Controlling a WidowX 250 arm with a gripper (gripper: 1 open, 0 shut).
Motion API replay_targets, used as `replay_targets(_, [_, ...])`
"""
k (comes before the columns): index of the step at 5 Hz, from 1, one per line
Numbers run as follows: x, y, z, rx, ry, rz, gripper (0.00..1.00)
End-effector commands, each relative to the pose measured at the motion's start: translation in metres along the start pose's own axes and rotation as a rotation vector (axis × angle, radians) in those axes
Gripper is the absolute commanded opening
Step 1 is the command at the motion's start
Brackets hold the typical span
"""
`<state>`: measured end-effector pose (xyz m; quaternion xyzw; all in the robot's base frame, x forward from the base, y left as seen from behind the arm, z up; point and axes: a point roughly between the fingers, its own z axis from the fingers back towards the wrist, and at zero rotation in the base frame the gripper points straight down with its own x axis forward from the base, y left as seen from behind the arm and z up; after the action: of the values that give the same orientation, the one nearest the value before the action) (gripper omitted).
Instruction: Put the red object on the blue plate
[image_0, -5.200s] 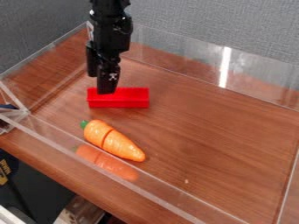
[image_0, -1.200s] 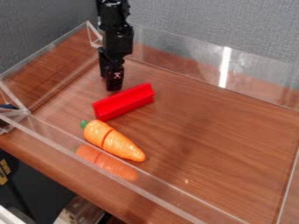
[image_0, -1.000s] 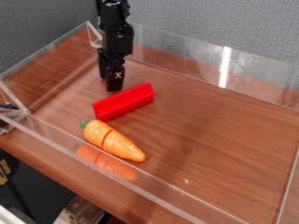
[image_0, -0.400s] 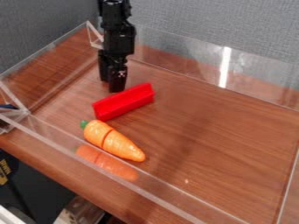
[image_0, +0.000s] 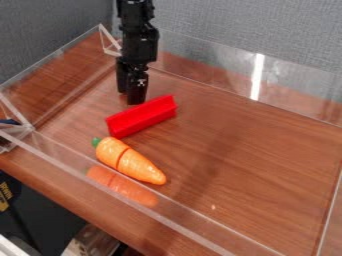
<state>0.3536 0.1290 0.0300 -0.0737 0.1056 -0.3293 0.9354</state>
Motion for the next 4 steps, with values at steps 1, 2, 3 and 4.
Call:
replay_targets(1, [-0.001, 0.005, 0.016, 0.028, -0.009, -0.068, 1.00])
replay_targets(2, [-0.007, 0.006, 0.013, 0.015, 0.006, -0.120, 1.00])
replay_targets(3, [-0.012, 0.007, 0.010, 0.001, 0.020, -0.172, 1.00])
replay_targets(4, [-0.016, 0.004, 0.007, -0.016, 0.027, -0.199, 1.00])
